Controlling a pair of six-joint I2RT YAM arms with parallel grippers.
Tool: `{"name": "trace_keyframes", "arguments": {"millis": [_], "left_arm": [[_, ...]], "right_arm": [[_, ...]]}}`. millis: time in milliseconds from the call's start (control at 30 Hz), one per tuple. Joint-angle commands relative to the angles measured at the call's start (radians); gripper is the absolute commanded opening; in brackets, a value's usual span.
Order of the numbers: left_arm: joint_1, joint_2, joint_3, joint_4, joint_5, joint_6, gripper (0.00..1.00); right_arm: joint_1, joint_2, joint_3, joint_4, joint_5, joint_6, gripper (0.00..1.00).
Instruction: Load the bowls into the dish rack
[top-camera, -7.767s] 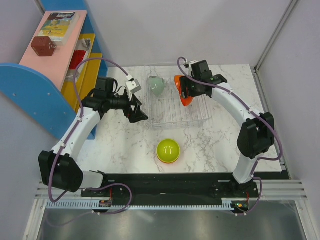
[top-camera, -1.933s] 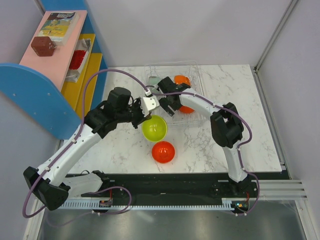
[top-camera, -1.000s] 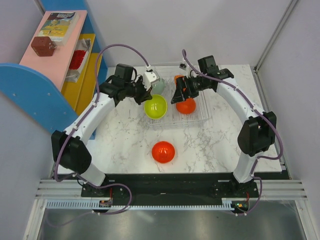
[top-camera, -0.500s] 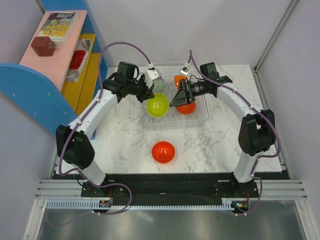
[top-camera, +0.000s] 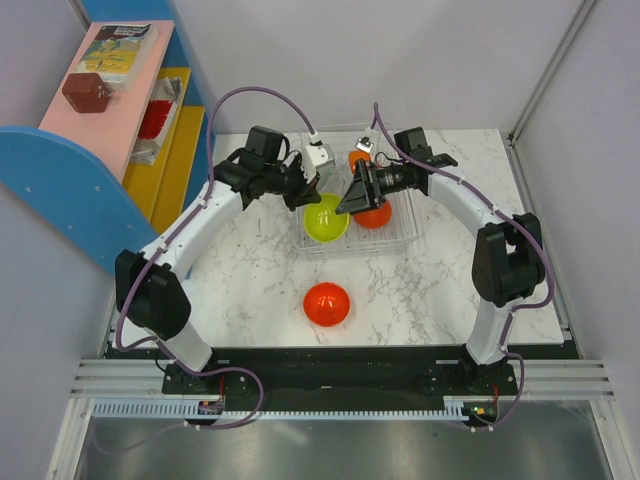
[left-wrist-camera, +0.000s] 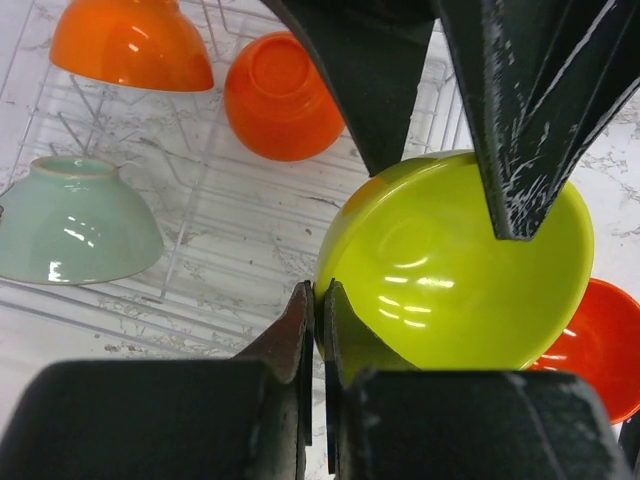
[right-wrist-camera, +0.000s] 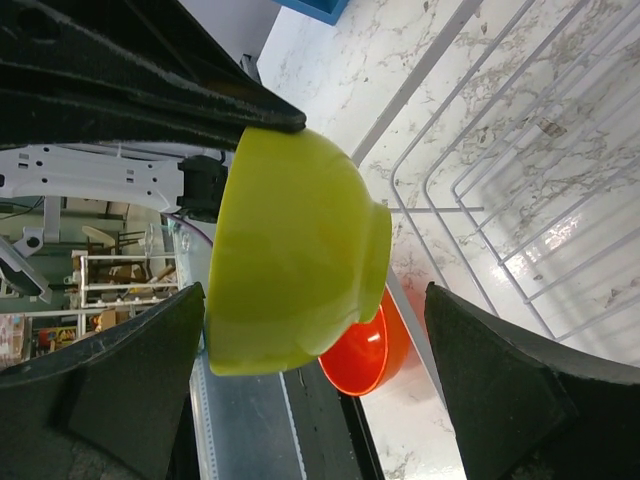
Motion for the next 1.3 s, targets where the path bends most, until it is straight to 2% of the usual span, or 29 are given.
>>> {"name": "trace_keyframes", "arguments": {"millis": [0, 233, 367, 533, 800, 900, 1133, 1267], "left_arm": [[-0.021, -0.018, 0.032, 0.023, 0.035, -0.025, 0.02], [-0.031, -0.010, 0.036, 0.023, 0.027, -0.022, 0.02], [-0.031, -0.010, 0.039, 0.025, 0.009, -0.014, 0.02], [-0.031, -0.019, 0.042, 0.025, -0.002, -0.003, 0.02], [-0.031, -0.019, 0.050, 0.026, -0.013, 0.003, 0.02], [-0.031, -0.013, 0.053, 0.030, -0.013, 0.003, 0.02], [-0.031, -0.007, 0.059, 0.031, -0.020, 0.006, 0.02], [-0.031, -0.007, 0.059, 0.031, -0.027, 0.009, 0.02]], "right_arm": [[0.011, 0.000, 0.019, 0.041, -0.041, 0.002, 0.98], [0.013, 0.001, 0.009, 0.048, -0.072, 0.012, 0.82], [0.013, 0.004, -0.002, 0.048, -0.071, 0.015, 0.83], [0.013, 0.011, -0.013, 0.047, -0.054, 0.015, 0.89], [0.019, 0.021, -0.018, 0.048, -0.067, 0.019, 0.91], [0.023, 0.021, -0.019, 0.050, -0.081, 0.021, 0.89], [0.023, 0.018, -0.021, 0.051, -0.104, 0.025, 0.76], [0.025, 0.014, -0.025, 0.050, -0.104, 0.030, 0.75]]}}
